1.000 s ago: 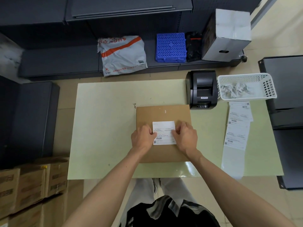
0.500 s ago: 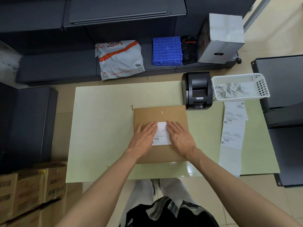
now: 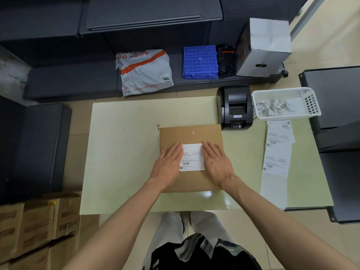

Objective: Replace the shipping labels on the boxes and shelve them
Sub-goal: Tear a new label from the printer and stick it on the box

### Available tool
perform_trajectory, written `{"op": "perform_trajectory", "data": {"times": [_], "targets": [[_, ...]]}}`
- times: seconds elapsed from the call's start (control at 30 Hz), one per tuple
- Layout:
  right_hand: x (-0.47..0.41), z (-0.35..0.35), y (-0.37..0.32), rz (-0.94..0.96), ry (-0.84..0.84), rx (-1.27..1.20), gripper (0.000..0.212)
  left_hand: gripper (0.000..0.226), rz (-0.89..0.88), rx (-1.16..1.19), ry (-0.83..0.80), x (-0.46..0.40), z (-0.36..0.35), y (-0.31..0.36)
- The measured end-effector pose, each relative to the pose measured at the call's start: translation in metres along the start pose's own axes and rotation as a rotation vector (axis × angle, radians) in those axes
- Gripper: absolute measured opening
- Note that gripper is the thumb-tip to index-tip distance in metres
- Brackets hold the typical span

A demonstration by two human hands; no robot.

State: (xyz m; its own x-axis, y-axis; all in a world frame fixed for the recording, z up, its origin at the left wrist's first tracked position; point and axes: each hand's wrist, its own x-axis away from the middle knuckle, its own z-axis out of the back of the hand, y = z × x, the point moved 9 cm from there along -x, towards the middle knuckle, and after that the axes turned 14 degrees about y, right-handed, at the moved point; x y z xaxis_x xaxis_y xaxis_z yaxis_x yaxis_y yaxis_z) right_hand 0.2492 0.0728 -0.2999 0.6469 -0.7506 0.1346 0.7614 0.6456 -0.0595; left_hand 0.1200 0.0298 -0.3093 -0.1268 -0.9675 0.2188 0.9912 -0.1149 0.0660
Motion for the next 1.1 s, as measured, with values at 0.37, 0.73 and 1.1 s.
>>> {"op": "perform_trajectory", "data": {"times": [0.37,0.73,1.1], "targets": [[0.030,-0.011,-0.005,0.074,-0.095,0.073,0.075,0.066,0.016,0.018,-0.021,0.029,-0.018,0.007],[0.032,-0.002,-0.014,0.057,-0.063,0.089,0.073,0.064,0.007,0.012,-0.008,0.034,-0.006,0.015],[0.059,-0.020,-0.035,0.086,-0.020,-0.010,0.064,0.066,-0.067,0.030,0.022,0.059,-0.020,0.037]]}}
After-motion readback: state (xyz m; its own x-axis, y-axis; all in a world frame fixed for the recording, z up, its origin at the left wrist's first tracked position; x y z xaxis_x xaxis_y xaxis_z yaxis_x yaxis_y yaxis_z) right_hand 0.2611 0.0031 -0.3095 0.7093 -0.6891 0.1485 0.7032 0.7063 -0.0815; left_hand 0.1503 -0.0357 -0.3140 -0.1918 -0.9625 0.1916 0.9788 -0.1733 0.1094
